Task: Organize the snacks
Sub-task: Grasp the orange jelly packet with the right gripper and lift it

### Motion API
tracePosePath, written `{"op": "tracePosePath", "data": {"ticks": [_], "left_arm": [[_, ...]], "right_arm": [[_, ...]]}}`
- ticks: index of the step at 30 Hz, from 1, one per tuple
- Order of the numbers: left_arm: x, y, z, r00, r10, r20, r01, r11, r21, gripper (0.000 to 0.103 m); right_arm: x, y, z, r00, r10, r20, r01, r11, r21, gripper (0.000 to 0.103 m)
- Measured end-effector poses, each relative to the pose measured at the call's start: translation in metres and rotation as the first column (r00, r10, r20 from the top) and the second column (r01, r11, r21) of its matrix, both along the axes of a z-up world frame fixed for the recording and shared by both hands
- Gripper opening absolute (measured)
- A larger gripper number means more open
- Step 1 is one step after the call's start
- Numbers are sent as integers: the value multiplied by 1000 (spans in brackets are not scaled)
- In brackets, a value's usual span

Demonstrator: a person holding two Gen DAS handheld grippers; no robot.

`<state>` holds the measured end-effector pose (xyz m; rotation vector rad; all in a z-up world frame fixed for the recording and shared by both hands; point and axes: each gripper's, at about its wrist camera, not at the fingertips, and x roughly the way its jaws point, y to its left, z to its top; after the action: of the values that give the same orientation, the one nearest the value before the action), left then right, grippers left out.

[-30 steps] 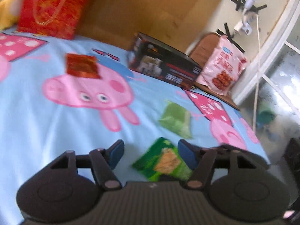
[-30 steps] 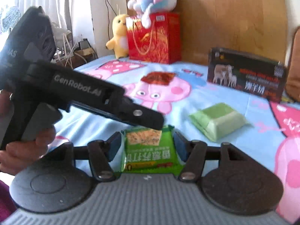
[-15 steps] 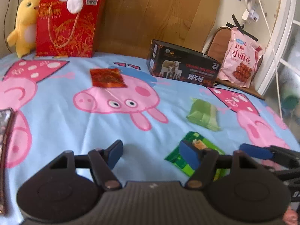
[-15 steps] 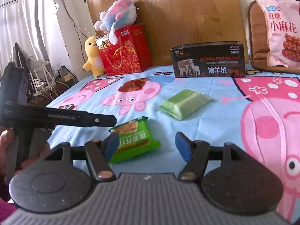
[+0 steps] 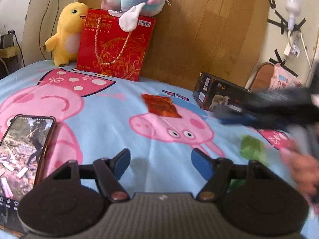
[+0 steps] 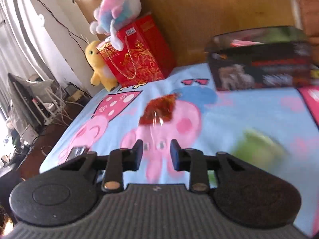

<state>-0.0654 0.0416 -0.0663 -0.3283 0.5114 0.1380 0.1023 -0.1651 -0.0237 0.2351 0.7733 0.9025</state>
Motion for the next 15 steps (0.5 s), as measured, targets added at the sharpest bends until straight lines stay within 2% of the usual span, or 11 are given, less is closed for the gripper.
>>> {"op": "tracePosePath", "data": {"ticks": [2,4,6,8,9,11,13,14,15], "left_arm": [[-3,1,0,1000,-6,15,6,1000,-7,69],[-6,0,1,999,-12,37,12,1000,-7,69],[-8,-3,1,998,-24,52,24,1000,7,69],[-11,-7,2,997,-42,67,40,999,34,69],[-12,-9,2,996,-49,74,46,998,48,69],[-13,-14,3,994,-66,86,60,995,76,70],[-14,-17,3,992,-81,97,72,993,97,72],[-15,-18,3,991,-87,103,76,992,102,72],[-15,-18,3,990,-91,108,80,992,103,72]], "right_arm": [[18,31,-1,1000,11,13,-10,998,-65,35],[30,67,-3,999,22,49,-14,988,-153,44],[38,97,-8,995,26,98,-2,972,-237,70],[46,118,-14,995,56,87,-32,965,-262,74],[49,128,-18,994,80,79,-55,959,-279,79],[49,143,-23,985,113,131,-65,945,-320,89],[42,156,-27,966,165,201,-76,918,-389,89],[38,158,-29,956,184,228,-78,910,-407,84],[38,156,-27,958,185,220,-87,916,-391,75]]}}
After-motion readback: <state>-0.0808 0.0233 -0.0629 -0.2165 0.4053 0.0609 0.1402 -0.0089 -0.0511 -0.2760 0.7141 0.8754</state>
